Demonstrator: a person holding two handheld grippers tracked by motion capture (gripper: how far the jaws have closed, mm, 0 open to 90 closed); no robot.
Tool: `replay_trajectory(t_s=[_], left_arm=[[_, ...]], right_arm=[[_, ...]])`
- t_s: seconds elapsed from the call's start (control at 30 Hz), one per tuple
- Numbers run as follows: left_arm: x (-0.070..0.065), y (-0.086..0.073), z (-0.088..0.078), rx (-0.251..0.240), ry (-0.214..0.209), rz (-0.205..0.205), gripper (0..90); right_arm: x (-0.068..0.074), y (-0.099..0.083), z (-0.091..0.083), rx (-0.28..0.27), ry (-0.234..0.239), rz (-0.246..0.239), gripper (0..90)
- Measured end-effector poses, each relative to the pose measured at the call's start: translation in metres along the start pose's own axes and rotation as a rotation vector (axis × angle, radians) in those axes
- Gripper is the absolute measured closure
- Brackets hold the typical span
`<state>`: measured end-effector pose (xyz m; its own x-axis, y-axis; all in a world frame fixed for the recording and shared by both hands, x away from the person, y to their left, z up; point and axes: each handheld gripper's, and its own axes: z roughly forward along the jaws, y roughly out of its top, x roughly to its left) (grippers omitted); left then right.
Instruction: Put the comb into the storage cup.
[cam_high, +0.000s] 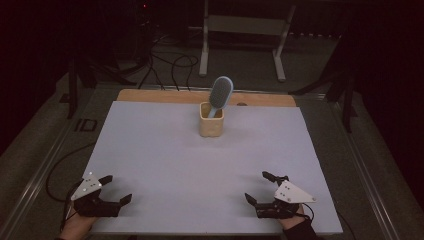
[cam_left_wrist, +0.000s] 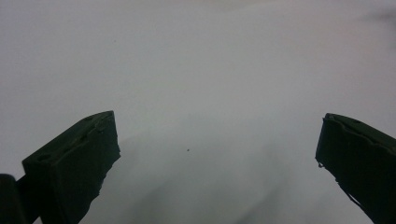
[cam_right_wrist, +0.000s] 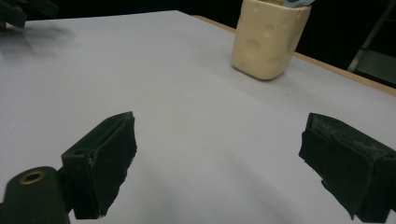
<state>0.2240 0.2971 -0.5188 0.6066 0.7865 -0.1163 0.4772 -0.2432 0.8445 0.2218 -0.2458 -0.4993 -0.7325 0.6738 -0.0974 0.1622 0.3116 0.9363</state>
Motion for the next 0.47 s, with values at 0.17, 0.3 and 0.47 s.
replay_trajectory(t_s=[0.17,0.3,0.47], left_arm=[[-0.0003,0.0,-0.0003,-0.007,-0.009,0.007,0.0],[-0.0015,0.0011,-0.0014,-0.013,-0.01,0.014,0.0],[-0.0027,0.0023,-0.0031,-0.022,-0.013,0.016,0.0]], right_arm=[[0.0004,-0.0004,0.0009,0.008,0.004,-0.002,10.0],[0.0003,-0.0006,0.0012,0.01,0.004,-0.003,10.0],[0.0002,-0.0007,0.0011,0.009,0.003,-0.004,10.0]])
